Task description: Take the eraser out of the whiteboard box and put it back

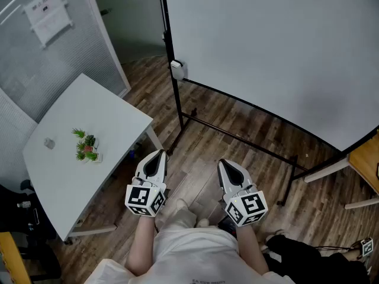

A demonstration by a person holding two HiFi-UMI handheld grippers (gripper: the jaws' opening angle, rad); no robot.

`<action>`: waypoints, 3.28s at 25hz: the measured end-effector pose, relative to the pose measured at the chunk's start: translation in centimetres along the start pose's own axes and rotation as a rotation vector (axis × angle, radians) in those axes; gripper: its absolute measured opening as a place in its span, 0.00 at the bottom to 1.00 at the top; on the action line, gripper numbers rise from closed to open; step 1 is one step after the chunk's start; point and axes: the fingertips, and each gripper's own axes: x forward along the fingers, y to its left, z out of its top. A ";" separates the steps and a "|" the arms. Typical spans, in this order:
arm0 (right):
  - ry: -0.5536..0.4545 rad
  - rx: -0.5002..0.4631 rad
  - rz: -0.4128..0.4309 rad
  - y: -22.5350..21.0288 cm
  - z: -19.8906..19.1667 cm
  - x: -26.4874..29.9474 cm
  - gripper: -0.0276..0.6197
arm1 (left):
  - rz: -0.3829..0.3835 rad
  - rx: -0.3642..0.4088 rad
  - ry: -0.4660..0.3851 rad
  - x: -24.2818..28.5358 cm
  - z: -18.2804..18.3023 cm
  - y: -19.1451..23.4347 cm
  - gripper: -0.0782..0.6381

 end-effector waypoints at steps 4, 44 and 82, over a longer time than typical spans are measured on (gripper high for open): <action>0.017 -0.036 -0.002 0.4 -0.2 -0.3 0.06 | -0.011 -0.002 -0.002 -0.4 0.0 -0.5 0.12; 0.117 -0.020 -0.022 -7.5 -0.4 14.3 0.57 | -0.106 -0.113 0.077 15.4 -0.8 7.2 0.63; 0.150 -0.013 -0.095 -15.3 2.2 39.1 0.55 | -0.262 -0.126 0.048 39.3 2.4 21.7 0.60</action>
